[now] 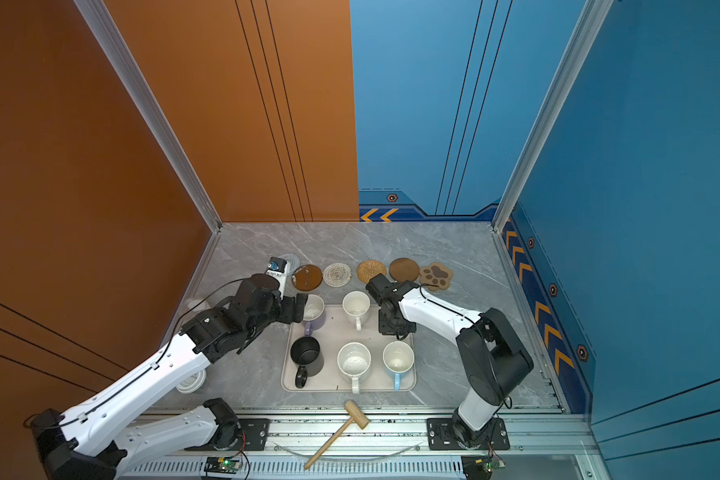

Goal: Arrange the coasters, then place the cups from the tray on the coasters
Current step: 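Lower the right gripper into the red-lined mug and grasp it, then lift the red-lined mug and carry it onto the cork paw-print coaster with right gripper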

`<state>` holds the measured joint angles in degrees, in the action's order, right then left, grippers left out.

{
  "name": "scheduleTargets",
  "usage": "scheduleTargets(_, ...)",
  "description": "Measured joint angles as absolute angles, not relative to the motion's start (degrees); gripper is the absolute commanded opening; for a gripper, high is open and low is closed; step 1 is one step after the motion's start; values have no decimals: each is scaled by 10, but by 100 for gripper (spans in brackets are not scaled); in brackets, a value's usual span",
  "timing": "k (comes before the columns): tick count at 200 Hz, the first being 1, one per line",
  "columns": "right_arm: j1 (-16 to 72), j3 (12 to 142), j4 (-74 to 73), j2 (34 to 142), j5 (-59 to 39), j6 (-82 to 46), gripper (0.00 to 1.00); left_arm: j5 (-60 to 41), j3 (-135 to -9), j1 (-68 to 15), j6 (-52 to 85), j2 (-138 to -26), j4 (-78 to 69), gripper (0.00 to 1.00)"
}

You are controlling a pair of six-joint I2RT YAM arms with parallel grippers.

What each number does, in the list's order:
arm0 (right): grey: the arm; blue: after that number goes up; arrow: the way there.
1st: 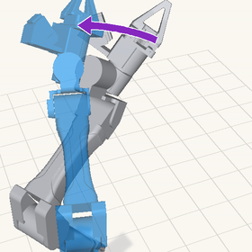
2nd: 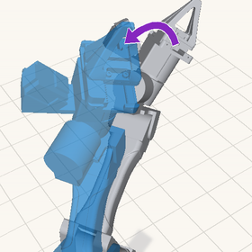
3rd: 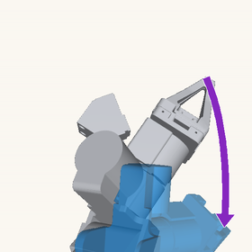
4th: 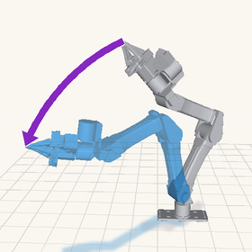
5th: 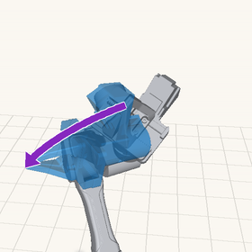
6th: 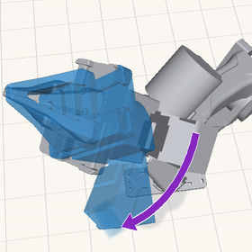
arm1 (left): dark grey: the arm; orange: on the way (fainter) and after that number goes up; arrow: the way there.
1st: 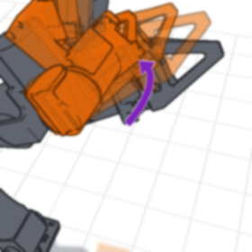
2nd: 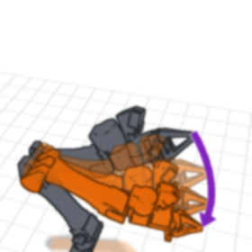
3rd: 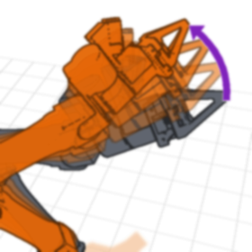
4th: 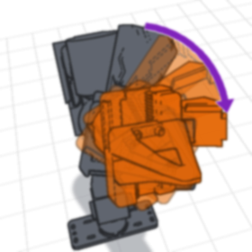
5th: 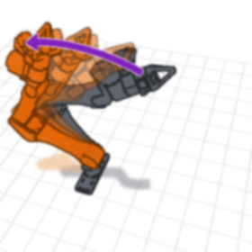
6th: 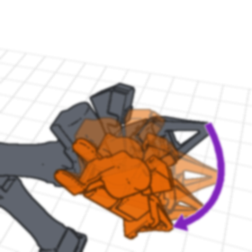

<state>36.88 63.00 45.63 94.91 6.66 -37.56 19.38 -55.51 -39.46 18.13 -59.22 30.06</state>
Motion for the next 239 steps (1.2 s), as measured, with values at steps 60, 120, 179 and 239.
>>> scheduleTargets(60,371,607,444,893,96,-376,0,195,-555,-395,185,-591,301,90)
scheduleTargets(120,346,607,437,833,101,-374,0,196,-555,-395,185,-591,301,90)
scheduleTargets(179,241,655,440,843,80,-345,0,196,-555,-395,186,-592,299,90)
scheduleTargets(239,141,748,432,959,72,-296,0,201,-555,-395,188,-613,291,90)
